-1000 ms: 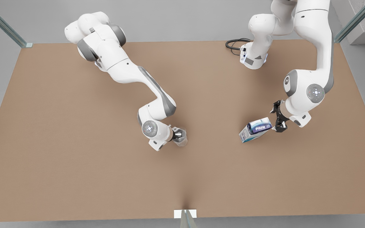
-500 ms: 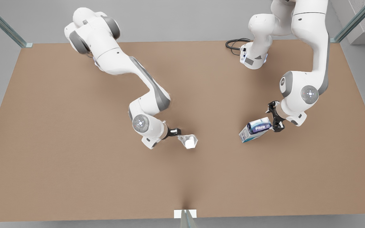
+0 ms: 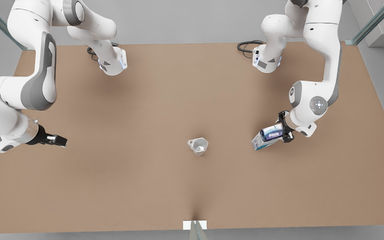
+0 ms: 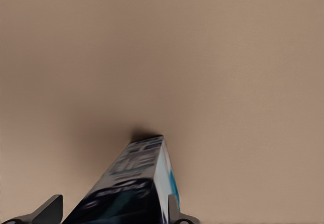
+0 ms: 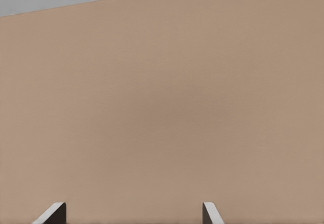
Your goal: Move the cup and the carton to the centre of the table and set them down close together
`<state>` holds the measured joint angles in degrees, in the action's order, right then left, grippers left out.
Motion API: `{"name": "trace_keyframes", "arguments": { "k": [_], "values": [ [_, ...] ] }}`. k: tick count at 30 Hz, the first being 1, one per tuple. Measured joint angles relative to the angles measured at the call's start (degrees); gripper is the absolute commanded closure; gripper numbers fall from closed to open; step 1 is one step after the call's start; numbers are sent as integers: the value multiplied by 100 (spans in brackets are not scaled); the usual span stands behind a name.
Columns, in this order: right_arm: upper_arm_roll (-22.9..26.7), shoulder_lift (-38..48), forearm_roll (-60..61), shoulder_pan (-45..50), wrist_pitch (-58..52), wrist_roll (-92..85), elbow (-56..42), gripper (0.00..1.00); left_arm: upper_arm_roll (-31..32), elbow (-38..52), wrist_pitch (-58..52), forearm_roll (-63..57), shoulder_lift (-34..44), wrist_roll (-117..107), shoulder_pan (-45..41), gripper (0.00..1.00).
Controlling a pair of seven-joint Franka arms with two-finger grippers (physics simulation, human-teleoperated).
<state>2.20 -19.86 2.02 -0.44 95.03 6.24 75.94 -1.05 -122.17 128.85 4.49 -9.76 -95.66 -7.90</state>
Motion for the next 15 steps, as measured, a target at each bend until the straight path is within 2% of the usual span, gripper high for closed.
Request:
{"name": "trace_keyframes", "arguments": {
  "k": [1, 4, 9, 11, 13, 15],
  "values": [
    [0, -39, 0, 19, 15, 0, 0, 0, 0, 0, -8, 2, 5, 35, 4, 42],
    [0, -50, 0, 27, 7, 0, 8, 0, 0, 0, -17, 7, 14, 48, 9, 51],
    [0, -40, 0, 35, -27, -7, 0, 0, -1, 60, -106, 15, 259, 231, 5, 48],
    [0, -36, 0, 35, -35, -9, 0, 0, -9, 440, -872, 5, 433, 668, 15, 43],
    [0, -11, 0, 46, -46, -9, 0, 0, 70, 722, -1195, -9, 384, 618, -58, 43],
    [0, -10, 0, 52, -46, -9, 0, 0, 95, 1143, -1637, -8, 174, -1, -554, 41]
  ]
}}
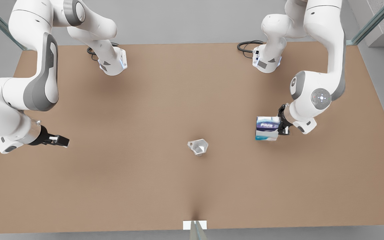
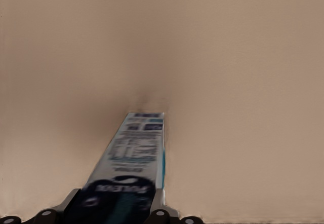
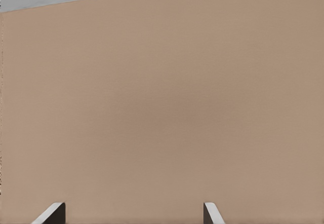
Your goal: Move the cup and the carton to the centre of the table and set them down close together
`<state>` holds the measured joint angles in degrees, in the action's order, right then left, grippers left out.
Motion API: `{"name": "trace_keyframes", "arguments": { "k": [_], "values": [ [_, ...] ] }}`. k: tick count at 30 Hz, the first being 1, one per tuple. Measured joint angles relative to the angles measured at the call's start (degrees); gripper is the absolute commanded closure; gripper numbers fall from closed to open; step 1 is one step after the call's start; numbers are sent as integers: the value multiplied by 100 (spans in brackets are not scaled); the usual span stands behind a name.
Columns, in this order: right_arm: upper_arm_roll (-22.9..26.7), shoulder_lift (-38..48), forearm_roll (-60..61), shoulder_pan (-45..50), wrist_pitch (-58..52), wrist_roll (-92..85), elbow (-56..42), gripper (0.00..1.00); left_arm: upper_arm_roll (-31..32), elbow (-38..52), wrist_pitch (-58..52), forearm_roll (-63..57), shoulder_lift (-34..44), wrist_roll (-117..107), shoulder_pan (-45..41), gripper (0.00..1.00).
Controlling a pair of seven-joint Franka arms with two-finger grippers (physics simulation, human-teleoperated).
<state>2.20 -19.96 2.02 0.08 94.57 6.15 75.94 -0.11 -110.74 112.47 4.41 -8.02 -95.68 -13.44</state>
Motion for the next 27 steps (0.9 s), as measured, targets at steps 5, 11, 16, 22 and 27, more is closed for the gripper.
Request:
{"name": "trace_keyframes", "arguments": {
  "k": [5, 11, 16, 22, 27],
  "values": [
    [0, -8, 0, -44, 0, -9, 9, 0, 1102, 1292, -36, 398, -597, -3022, -1289, 40],
    [0, -58, 0, -51, 9, 0, 18, 0, 1223, 1069, 730, 927, -1028, -2752, -1447, 38],
    [0, -70, -8, -45, 17, 0, 18, 0, 1223, 888, 1137, 996, -1170, -2653, -1460, 25],
    [0, -79, -8, -43, 18, 0, 26, 0, 1215, 888, 1223, 920, -1284, -2638, -1459, 4],
    [0, -79, -2, -51, 10, -9, 13, 0, 1215, 888, 1132, 900, -1299, -2648, -1459, 0]
  ]
}}
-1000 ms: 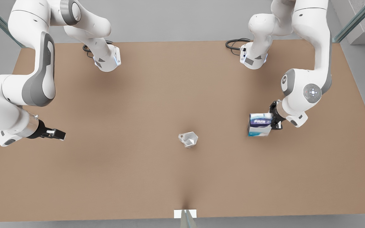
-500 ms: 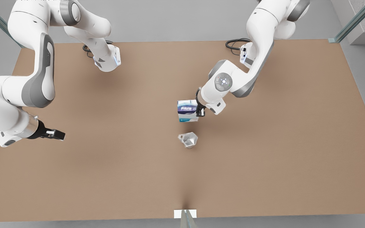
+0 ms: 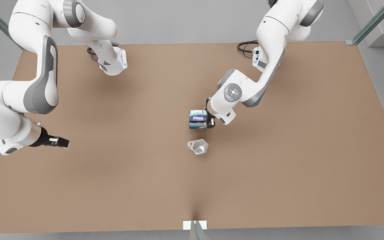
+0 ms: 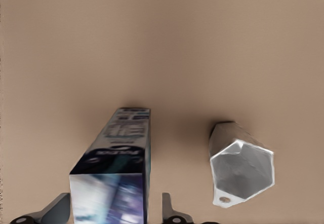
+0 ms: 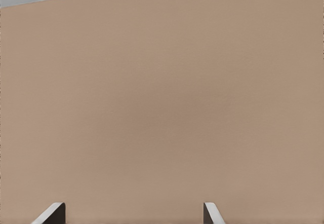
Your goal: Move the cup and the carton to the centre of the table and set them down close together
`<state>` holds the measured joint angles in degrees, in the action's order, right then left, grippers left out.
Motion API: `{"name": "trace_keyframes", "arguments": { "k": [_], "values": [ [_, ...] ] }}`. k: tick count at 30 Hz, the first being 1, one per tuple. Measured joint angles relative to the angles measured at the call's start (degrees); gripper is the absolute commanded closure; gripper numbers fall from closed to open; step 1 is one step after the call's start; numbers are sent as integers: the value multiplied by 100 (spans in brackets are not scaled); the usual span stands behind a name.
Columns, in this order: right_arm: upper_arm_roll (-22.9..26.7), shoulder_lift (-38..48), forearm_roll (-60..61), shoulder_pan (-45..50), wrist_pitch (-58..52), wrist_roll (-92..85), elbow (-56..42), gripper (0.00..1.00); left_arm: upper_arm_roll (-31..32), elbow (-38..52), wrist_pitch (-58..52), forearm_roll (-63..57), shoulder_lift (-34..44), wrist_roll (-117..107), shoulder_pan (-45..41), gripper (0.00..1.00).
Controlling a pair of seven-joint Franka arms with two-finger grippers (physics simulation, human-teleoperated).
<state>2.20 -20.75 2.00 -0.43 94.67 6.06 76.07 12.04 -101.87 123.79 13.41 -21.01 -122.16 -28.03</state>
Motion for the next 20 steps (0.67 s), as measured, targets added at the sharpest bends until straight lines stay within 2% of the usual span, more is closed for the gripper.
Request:
{"name": "trace_keyframes", "arguments": {
  "k": [3, 5, 7, 9, 12, 20],
  "values": [
    [0, 18, 2, 10, -1, 9, -13, 0, 9, 71, -1085, 16, 228, -18, 0, 0],
    [0, 18, 2, 8, -1, 16, -22, 0, -140, 769, -2703, 50, 615, 54, 14, 0],
    [0, 18, 2, 17, -1, 10, -22, 0, -863, 1474, -3203, 33, 744, 2870, 803, 0],
    [0, 18, 2, 17, -1, 9, -22, 0, -971, 1617, -3203, -316, 935, 6690, 1810, 0],
    [0, 17, 2, 28, -1, 9, -10, 0, -1539, 1617, -3143, -662, 1048, 12046, 2181, 0],
    [0, 9, 11, 6, -1, 0, -4, 0, -1653, 1600, -3168, -1243, 1301, 12207, 2194, 0]
  ]
}}
